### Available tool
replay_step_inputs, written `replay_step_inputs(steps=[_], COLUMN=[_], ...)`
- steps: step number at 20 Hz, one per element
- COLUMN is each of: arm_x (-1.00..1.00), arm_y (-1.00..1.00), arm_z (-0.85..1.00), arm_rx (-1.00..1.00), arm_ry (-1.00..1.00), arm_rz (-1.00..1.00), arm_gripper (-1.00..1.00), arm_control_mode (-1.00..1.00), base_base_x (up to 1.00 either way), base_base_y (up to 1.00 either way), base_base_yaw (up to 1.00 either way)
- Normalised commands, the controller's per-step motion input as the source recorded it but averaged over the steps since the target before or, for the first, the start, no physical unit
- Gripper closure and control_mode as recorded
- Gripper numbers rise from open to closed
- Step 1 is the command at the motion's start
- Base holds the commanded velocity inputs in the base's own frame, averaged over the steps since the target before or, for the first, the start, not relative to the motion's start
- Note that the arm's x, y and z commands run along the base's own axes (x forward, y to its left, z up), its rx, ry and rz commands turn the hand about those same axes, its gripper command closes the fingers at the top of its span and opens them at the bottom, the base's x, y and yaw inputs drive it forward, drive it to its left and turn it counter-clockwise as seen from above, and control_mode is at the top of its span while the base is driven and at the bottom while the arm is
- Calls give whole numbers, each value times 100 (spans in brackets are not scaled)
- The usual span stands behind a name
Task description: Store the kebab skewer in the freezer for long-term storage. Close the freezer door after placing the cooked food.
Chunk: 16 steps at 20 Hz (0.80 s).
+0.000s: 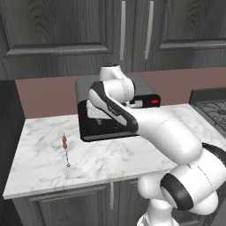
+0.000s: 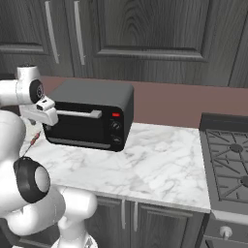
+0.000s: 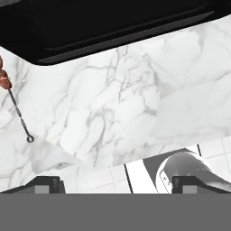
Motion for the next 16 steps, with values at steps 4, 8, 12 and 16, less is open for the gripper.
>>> replay_step_inputs(steps=[4, 8, 12, 16], arm_x=[0, 0, 0, 21], arm_y=[53, 55, 28, 50], arm_z=[-63, -55, -38, -39], arm_rx=[0, 0, -3, -6], arm_ry=[15, 8, 13, 15], arm_rz=[-1, -1, 0, 2], arm_gripper=[-100, -100, -100, -100], arm_control_mode=[-100, -100, -100, -100], base_base_x=[0, 0, 0, 0], base_base_y=[0, 0, 0, 0], base_base_yaw=[0, 0, 0, 0])
